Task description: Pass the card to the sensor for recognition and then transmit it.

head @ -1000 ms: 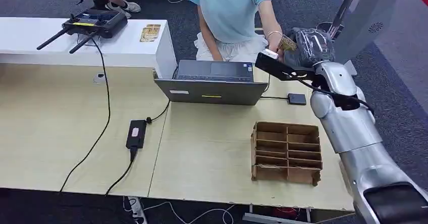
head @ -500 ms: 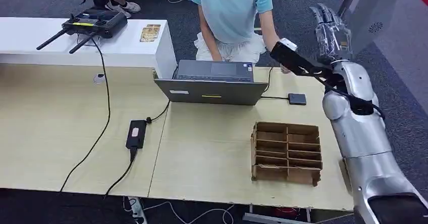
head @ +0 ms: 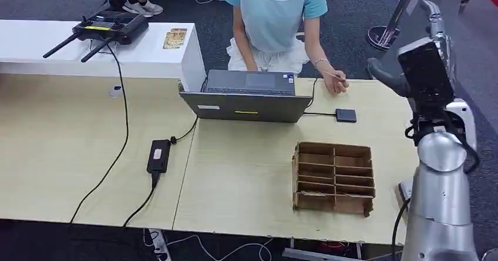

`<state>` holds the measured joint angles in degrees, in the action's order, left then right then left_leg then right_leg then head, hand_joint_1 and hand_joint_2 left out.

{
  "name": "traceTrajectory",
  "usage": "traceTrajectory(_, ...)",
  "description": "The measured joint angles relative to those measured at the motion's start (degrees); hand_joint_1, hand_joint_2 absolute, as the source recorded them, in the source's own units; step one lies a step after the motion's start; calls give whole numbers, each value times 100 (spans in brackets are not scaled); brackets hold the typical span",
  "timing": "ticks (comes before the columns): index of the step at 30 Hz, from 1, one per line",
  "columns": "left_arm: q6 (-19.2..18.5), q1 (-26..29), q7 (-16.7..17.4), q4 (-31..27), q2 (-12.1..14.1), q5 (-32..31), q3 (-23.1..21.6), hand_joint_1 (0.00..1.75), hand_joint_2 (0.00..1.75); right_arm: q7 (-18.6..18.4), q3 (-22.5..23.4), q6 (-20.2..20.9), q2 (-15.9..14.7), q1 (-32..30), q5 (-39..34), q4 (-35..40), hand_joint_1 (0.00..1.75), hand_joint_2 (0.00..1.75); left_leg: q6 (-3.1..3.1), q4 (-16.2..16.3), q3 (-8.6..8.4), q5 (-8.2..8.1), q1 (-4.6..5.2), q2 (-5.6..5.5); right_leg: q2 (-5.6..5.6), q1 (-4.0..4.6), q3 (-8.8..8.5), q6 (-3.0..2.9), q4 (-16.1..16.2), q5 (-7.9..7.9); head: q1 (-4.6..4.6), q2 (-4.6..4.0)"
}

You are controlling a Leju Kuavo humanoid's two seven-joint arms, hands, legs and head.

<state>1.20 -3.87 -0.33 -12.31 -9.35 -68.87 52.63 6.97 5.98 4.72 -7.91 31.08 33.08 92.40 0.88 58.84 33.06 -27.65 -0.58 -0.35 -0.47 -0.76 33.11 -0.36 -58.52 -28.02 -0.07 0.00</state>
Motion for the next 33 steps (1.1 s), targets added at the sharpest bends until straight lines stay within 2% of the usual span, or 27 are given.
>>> traceTrajectory(6, 22, -2, 0, 0, -11, 96, 136, 0, 0, 228, 409, 151, 171, -685, -524, 751, 0, 0, 0, -1, -1, -1, 0, 1, 1, 0, 1, 0, 1, -1, 2, 0)
traceTrajectory(11, 120, -1, 9, 0, -37, 223, 280, 0, 0, 278, 475, 315, 175, -1355, -943, 1212, 0, 0, 0, -1, 0, -1, 0, 1, 1, 1, 2, 1, 2, -2, 2, 2)
traceTrajectory(18, 195, 0, 9, 0, -57, 328, 464, 0, 0, 577, 473, 217, 175, -2350, -1304, 1931, 0, 0, 3, -3, 1, -4, 0, 1, 1, 0, 3, 0, 3, -4, 2, 2)
traceTrajectory(26, 308, 0, 29, 0, -118, 433, 669, 0, 0, 1153, 473, -28, 265, -3469, -1356, 2825, 0, 0, 1, -4, 3, -8, 0, 3, 2, 0, 5, -1, 4, -7, 2, 2)
traceTrajectory(30, 319, -3, 33, 0, -138, 459, 734, 0, 0, 1458, 464, -336, 533, -3872, -959, 3200, 0, 0, 1, -5, 2, -9, -1, 4, 2, 1, 5, -1, 4, -9, 2, 2)
traceTrajectory(33, 326, -5, 33, 0, -146, 461, 770, 0, 0, 1557, 379, -522, 750, -4102, -630, 3406, 0, 0, 2, -6, 1, -8, -1, 6, 4, 1, 5, -1, 4, -9, 2, 2)
